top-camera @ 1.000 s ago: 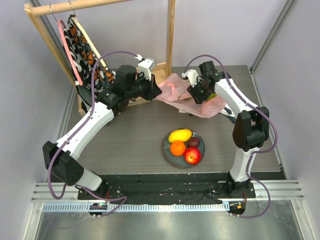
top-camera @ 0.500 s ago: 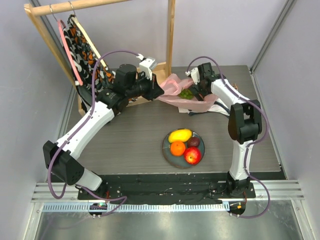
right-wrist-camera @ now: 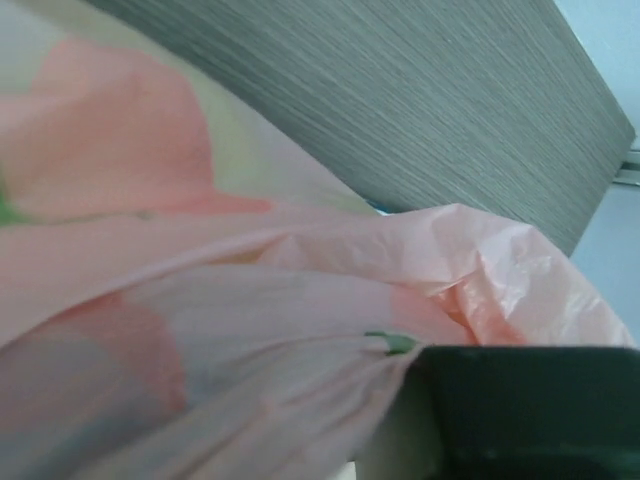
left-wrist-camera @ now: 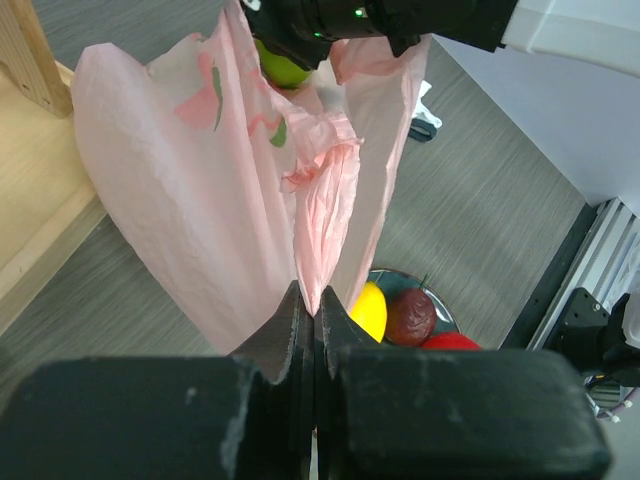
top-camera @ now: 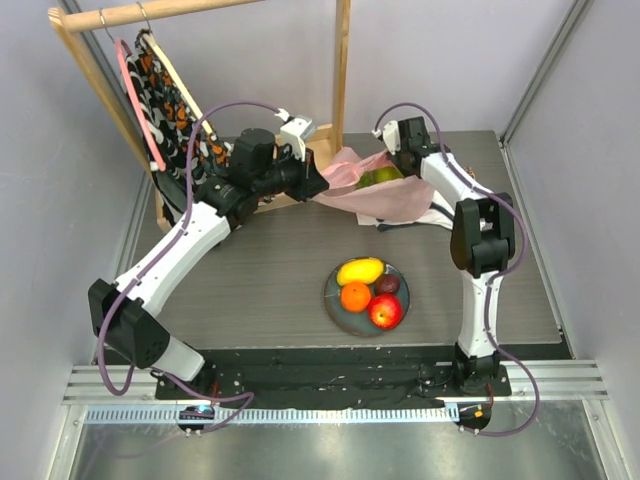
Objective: Take the fake fruits out of the plastic bag
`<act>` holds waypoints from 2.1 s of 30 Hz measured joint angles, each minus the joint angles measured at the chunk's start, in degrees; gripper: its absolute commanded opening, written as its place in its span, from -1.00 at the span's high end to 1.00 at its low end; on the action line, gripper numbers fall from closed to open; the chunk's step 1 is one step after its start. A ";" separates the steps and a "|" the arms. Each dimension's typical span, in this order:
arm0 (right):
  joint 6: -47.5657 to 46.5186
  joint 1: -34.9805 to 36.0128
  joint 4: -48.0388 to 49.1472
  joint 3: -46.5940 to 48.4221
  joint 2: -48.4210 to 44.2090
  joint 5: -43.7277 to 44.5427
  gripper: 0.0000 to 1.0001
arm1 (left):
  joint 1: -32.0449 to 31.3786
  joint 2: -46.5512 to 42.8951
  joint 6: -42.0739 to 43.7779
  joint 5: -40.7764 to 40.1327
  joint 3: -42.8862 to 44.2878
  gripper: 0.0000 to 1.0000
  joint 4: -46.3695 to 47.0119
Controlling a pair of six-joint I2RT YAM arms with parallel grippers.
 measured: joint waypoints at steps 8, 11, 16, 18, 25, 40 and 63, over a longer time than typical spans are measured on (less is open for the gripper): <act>1.73 -1.42 -7.10 -13.51 -16.76 -14.86 0.56 | 0.00 2.56 -0.35 0.02 0.26 1.00 0.48; 2.49 -1.51 -9.86 -17.68 -26.40 -22.43 0.53 | 0.00 3.72 -0.55 0.02 0.42 1.00 0.55; 4.74 -1.38 -13.55 -21.92 -39.67 -34.18 0.52 | -0.24 4.57 -0.72 0.02 0.59 1.00 0.81; 5.68 -1.29 -15.23 -22.10 -42.07 -38.12 0.52 | -0.37 4.57 -0.68 0.02 0.59 1.00 0.92; 8.11 -0.44 -18.69 -22.12 -43.17 -42.21 0.26 | -0.87 4.57 -0.66 0.02 0.59 1.00 1.11; 9.25 0.46 -9.20 -38.97 -35.71 -25.29 0.37 | -1.20 -2.40 -0.68 0.31 -4.20 1.00 1.16; 13.49 0.57 -3.80 -36.13 -33.22 -18.73 -0.68 | -5.18 -2.89 -2.40 3.06 -11.04 1.00 1.81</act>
